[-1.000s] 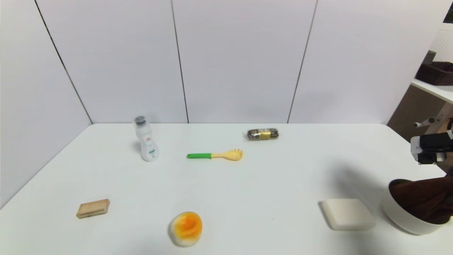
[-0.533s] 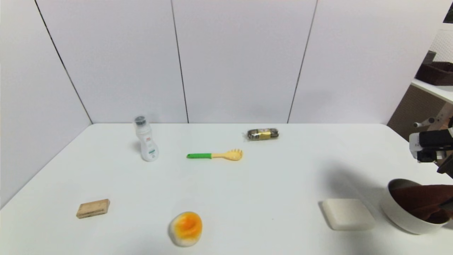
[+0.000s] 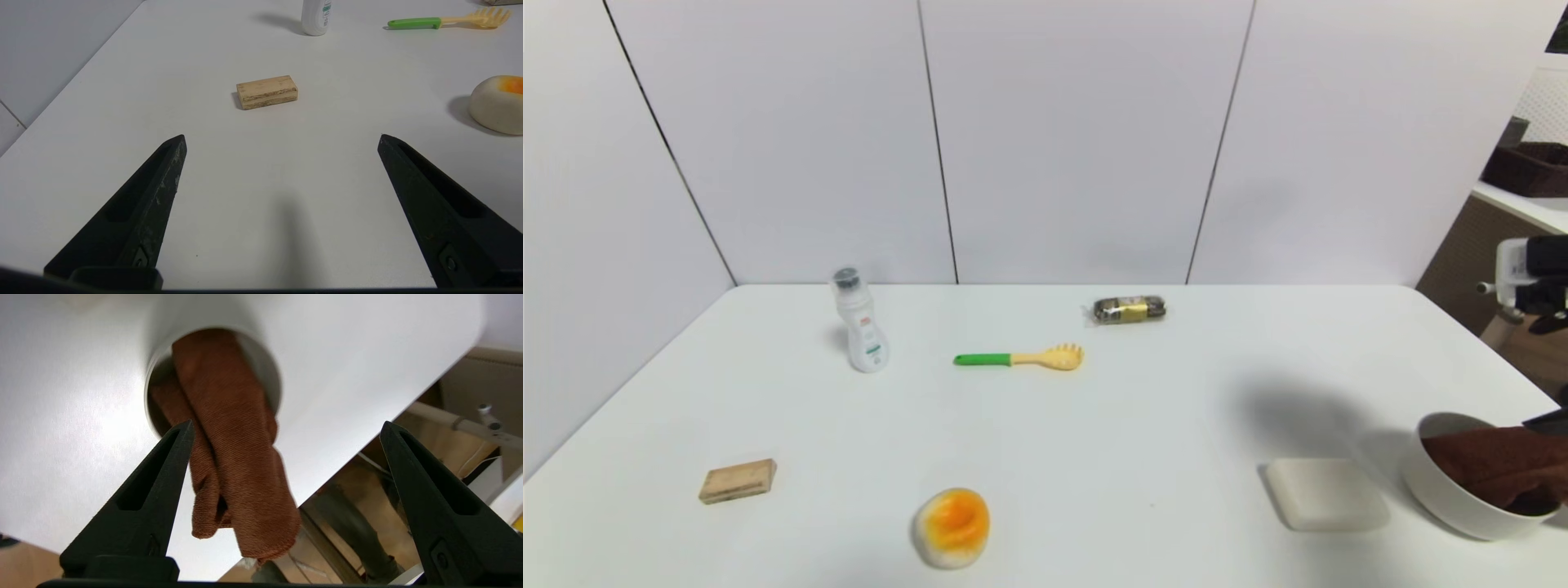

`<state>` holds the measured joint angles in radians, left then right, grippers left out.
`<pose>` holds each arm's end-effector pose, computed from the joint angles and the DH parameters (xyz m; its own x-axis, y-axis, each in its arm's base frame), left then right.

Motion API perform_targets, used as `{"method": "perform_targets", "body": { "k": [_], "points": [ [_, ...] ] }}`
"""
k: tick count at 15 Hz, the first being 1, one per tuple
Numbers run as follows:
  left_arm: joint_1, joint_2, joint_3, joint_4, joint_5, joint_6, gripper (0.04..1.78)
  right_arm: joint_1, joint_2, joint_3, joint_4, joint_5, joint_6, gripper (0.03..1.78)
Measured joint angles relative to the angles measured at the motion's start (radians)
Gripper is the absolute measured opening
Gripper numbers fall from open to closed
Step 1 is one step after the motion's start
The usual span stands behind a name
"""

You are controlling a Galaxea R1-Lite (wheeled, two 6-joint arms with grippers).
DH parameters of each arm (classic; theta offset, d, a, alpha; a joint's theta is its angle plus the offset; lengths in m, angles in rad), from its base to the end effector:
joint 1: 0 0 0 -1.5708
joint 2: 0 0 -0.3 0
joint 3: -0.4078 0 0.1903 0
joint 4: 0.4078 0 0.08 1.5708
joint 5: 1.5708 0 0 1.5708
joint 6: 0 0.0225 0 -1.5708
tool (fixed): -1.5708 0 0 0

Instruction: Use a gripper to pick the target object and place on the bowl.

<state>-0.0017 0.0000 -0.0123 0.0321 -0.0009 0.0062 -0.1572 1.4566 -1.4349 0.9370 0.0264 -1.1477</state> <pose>-0.0238 0.0000 0.0756 0.9998 -0.0026 -0.0198 0.0027 1.0000 0.0062 0.1986 -0.0309 0.2858 0.5714 -0.0638 -0.8182 -0.6790 0.5232 -0.5150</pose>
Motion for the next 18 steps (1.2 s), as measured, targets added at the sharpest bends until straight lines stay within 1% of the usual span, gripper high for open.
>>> {"method": "perform_targets", "body": {
  "k": [1, 2, 3, 4, 6, 8, 10, 12, 14, 17, 18],
  "points": [
    [0.0, 0.0, 0.0, 0.0, -0.001, 0.0, 1.69, 0.001, -0.028, -0.029, -0.001, 0.032, 0.041, 1.59],
    [0.0, 0.0, 0.0, 0.0, 0.0, 0.0, 1.69, 0.006, -0.059, -0.047, -0.003, 0.063, 0.098, 1.61],
    [0.0, 0.0, 0.0, 0.0, 0.0, 0.0, 1.69, 0.016, -0.09, -0.056, -0.011, 0.085, 0.17, 1.62],
    [0.0, 0.0, 0.0, 0.0, 0.0, 0.0, 1.69, 0.028, -0.124, -0.058, -0.022, 0.097, 0.252, 1.63],
    [0.0, 0.0, 0.0, 0.0, 0.0, 0.0, 1.69, 0.047, -0.205, -0.028, -0.061, 0.104, 0.426, 1.65],
    [0.0, 0.0, 0.0, 0.0, -0.001, 0.0, 1.69, 0.056, -0.297, 0.069, -0.148, 0.105, 0.579, 1.66],
    [0.0, 0.0, 0.0, 0.0, 0.0, 0.0, 1.69, 0.059, -0.395, 0.221, -0.281, 0.104, 0.696, 1.67],
    [0.0, 0.0, 0.0, 0.0, 0.0, 0.0, 1.69, 0.06, -0.502, 0.391, -0.431, 0.1, 0.775, 1.68],
    [0.0, 0.0, 0.0, 0.0, 0.0, 0.0, 1.69, 0.06, -0.615, 0.538, -0.584, 0.099, 0.836, 1.69],
    [0.0, 0.0, 0.0, 0.0, 0.0, 0.0, 1.69, 0.063, -0.78, 0.728, -0.802, 0.095, 0.914, 1.69],
    [0.0, 0.0, 0.0, 0.0, 0.0, 0.0, 1.69, 0.064, -0.829, 0.777, -0.854, 0.092, 0.941, 1.69]
  ]
}}
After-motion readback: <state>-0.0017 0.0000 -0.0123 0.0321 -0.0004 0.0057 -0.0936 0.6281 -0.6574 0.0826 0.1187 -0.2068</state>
